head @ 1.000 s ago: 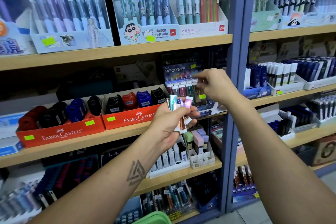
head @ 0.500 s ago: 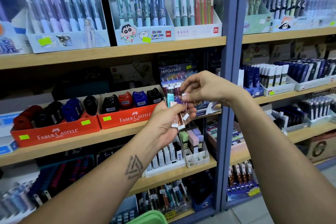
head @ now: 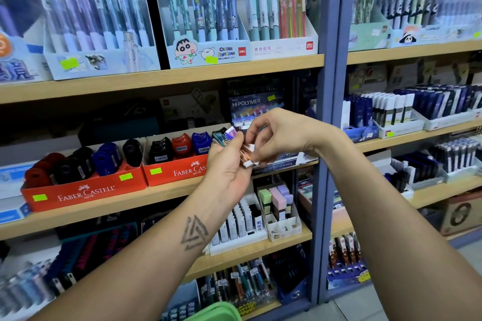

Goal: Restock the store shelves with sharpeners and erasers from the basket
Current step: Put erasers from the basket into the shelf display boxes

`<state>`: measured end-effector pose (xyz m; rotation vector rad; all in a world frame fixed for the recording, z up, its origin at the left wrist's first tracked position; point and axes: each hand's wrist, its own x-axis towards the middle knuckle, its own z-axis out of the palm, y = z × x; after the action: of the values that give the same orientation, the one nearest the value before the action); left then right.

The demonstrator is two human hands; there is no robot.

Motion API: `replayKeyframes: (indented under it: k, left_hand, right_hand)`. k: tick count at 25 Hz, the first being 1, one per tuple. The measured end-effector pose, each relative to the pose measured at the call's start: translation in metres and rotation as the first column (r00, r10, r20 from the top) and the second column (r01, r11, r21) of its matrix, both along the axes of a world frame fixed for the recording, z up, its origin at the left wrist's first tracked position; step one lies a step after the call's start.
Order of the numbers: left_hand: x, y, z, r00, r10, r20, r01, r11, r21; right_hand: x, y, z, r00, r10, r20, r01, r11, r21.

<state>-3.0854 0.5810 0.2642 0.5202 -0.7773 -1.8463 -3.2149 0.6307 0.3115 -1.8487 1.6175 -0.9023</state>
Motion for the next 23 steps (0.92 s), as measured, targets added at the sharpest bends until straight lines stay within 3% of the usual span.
replayKeyframes:
  k: [6, 8, 10, 12, 16, 23]
  left_hand:
    - [0.007, 0.004, 0.0, 0.993, -0.105, 0.061, 0.107, 0.994, -0.019]
    - [0.008, 0.004, -0.002, 0.99, -0.118, 0.08, 0.118, 0.993, 0.009]
    - [0.01, 0.003, -0.003, 0.99, -0.119, 0.078, 0.117, 0.993, 0.03]
    - [0.011, 0.003, -0.004, 0.99, -0.117, 0.079, 0.115, 0.993, 0.026]
    - [0.007, 0.006, -0.006, 0.989, -0.116, 0.091, 0.115, 0.993, 0.016]
    - [0.003, 0.005, -0.012, 0.985, -0.117, 0.125, 0.116, 0.993, 0.021]
  right_hand:
    - [-0.023, 0.004, 0.003, 0.988, -0.122, 0.09, 0.133, 0.983, -0.126]
    - [-0.033, 0.008, 0.006, 0.962, -0.176, 0.208, 0.221, 0.951, -0.216]
    - [-0.049, 0.008, 0.006, 0.879, -0.243, 0.41, 0.395, 0.853, -0.342]
    - [-0.067, 0.005, 0.005, 0.809, -0.303, 0.504, 0.545, 0.709, -0.448]
    - [-0.085, -0.002, -0.002, 0.781, -0.463, 0.42, 0.625, 0.572, -0.531]
    - [-0.062, -0.02, -0.009, 0.854, -0.512, 0.097, 0.48, 0.7, -0.529]
